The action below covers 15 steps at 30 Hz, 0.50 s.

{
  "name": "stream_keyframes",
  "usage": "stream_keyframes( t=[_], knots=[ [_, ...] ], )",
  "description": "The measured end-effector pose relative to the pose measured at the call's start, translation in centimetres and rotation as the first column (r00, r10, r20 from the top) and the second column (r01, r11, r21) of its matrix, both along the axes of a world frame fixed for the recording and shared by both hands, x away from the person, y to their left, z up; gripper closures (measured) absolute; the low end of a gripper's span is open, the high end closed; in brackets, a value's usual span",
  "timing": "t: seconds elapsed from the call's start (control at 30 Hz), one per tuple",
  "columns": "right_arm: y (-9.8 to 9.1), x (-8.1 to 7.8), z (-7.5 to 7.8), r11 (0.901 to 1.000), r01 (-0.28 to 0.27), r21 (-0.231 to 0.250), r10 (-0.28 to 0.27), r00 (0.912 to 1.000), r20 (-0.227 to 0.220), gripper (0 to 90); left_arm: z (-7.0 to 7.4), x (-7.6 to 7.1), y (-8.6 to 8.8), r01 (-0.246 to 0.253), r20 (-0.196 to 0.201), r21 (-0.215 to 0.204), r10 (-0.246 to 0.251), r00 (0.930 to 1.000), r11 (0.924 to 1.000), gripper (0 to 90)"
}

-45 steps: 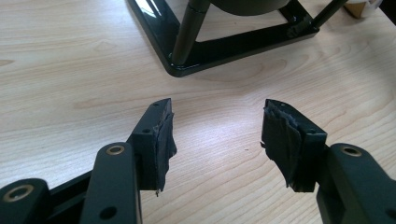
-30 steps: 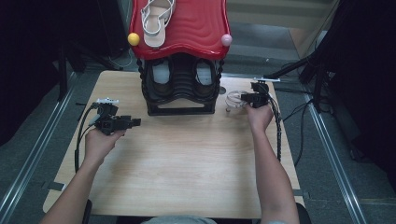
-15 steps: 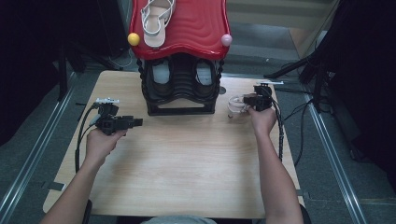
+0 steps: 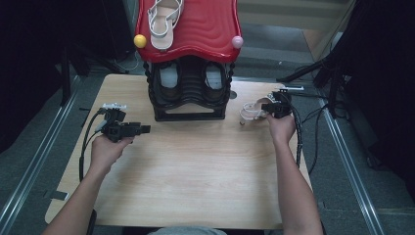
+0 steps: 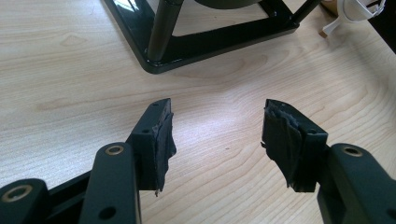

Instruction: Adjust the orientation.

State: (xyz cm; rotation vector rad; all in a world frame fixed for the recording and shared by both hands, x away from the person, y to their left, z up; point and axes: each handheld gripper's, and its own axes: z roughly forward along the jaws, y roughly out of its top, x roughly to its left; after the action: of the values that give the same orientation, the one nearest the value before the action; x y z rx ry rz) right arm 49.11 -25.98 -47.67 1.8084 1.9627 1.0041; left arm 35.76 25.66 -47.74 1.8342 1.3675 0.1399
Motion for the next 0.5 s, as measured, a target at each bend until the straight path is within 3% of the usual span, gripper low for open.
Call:
stream_keyframes(
  t=[0.23, 0.3, 0.5],
  knots=[
    [1.0, -0.4, 1.7, 0.9999, -0.01, 0.003, 0.01, 0.9994, 0.033, 90.0, -0.1, 0.0, 0.0, 0.003, -0.005, 0.006, -0.003, 1.0, 1.0, 43.5],
    [1.5, -0.7, 2.5, 0.9993, -0.024, 0.028, 0.023, 0.9989, 0.042, 90.0, -0.1, 0.0, -0.1, 0.006, -0.007, 0.011, -0.006, 1.0, 0.9999, 43.5],
    [3.8, -2.0, 3.6, 0.9943, -0.1, 0.037, 0.098, 0.9944, 0.039, 90.0, 0.0, 0.0, -0.1, 0.002, -0.003, 0.008, -0.002, 1.0, 1.0, 43.5]
  ],
)
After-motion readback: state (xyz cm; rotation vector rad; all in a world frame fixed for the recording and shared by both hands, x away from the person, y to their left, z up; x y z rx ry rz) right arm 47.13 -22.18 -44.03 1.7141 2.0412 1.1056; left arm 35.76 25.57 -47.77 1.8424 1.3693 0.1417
